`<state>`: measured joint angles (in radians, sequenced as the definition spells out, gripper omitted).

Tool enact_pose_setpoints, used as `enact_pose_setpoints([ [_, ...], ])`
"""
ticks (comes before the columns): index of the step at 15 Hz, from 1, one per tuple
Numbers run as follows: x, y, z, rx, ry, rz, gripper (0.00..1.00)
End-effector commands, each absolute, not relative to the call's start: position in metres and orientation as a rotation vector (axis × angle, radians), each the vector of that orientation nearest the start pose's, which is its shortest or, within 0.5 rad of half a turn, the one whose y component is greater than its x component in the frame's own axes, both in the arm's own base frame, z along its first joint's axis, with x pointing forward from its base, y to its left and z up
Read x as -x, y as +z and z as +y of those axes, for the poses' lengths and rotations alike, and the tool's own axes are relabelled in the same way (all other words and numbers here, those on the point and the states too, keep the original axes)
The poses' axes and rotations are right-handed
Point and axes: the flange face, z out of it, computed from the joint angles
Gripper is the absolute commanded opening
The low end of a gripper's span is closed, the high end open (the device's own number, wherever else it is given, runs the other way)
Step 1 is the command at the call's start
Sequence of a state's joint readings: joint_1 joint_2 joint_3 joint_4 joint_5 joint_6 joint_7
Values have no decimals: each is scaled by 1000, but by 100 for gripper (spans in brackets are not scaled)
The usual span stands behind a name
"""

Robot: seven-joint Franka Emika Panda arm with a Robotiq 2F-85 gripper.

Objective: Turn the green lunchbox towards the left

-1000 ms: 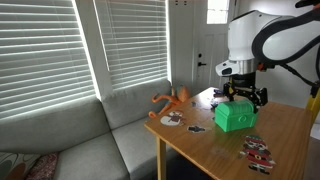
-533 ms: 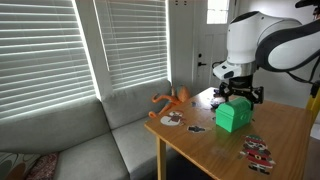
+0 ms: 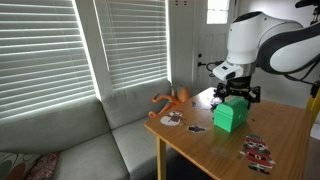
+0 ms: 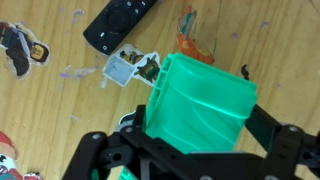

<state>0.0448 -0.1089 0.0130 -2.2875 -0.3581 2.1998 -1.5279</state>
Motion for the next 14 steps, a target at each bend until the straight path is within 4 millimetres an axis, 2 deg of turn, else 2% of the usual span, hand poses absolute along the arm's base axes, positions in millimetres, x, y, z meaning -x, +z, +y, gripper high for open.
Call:
enact_pose_setpoints([
  [1,-496,401,17,-1792,-220,2288,100],
  [7,-490,417,14,-1789,-201,2292,100],
  [12,-482,438,10,-1814,-119,2275,100],
  [14,-479,451,6,-1941,-70,2208,100],
])
